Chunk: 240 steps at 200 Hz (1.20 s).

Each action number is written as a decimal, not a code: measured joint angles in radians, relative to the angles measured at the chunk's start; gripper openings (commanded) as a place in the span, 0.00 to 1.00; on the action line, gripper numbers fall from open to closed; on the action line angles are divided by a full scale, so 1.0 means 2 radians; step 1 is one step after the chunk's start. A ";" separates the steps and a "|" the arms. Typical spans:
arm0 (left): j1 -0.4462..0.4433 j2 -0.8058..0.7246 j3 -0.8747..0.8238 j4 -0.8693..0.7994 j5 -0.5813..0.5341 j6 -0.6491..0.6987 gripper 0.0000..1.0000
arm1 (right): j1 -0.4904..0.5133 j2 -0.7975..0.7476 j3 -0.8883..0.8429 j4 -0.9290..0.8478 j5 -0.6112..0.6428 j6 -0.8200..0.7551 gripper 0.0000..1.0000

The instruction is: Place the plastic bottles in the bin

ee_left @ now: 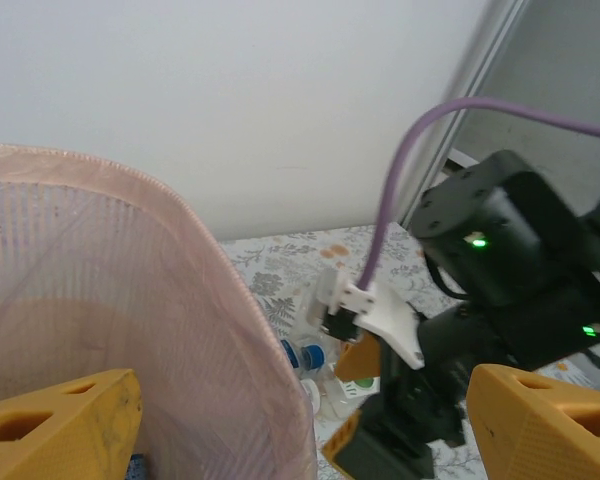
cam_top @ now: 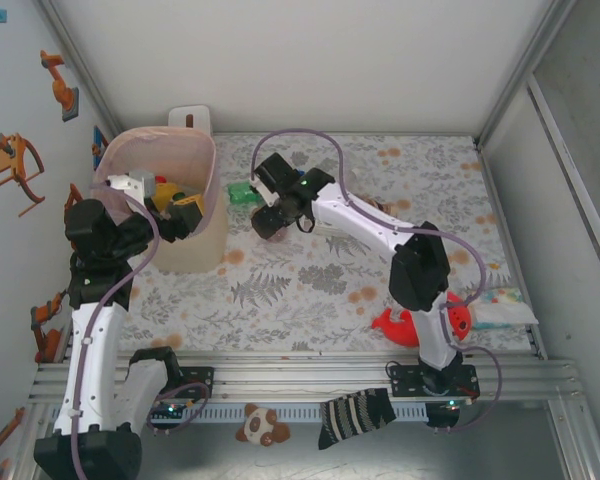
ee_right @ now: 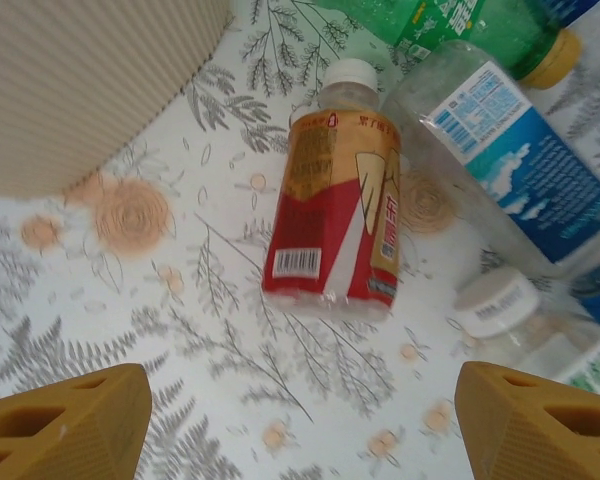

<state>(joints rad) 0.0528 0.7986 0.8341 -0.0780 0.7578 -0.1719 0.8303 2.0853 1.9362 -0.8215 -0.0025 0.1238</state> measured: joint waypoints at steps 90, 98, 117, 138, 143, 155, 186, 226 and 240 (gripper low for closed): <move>0.000 -0.003 -0.003 0.005 -0.003 -0.003 0.85 | -0.040 0.094 0.064 0.009 -0.060 0.079 0.78; 0.000 -0.003 -0.003 0.006 -0.003 -0.004 0.85 | -0.041 0.098 0.065 0.009 -0.063 0.081 0.79; 0.000 -0.003 -0.003 0.006 -0.003 -0.004 0.85 | -0.041 0.108 0.068 0.010 -0.072 0.085 0.79; 0.000 -0.003 -0.003 0.007 -0.003 -0.006 0.85 | -0.042 0.119 0.070 0.010 -0.077 0.088 0.79; 0.000 -0.003 -0.003 0.007 -0.003 -0.007 0.85 | -0.042 0.121 0.070 0.011 -0.079 0.089 0.79; 0.000 -0.003 -0.003 0.007 -0.003 -0.008 0.85 | -0.043 0.128 0.071 0.013 -0.082 0.091 0.79; 0.000 -0.003 -0.003 0.007 -0.003 -0.010 0.85 | -0.045 0.142 0.071 0.013 -0.083 0.096 0.79; 0.000 -0.003 -0.003 0.008 -0.003 -0.010 0.85 | -0.045 0.160 0.071 0.013 -0.083 0.098 0.79; 0.000 -0.003 -0.003 0.008 -0.003 -0.011 0.85 | -0.045 0.168 0.071 0.013 -0.083 0.098 0.79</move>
<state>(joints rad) 0.0528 0.7933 0.8284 -0.0620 0.7517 -0.1944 0.7406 2.4218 2.0789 -0.7952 -0.1692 0.3191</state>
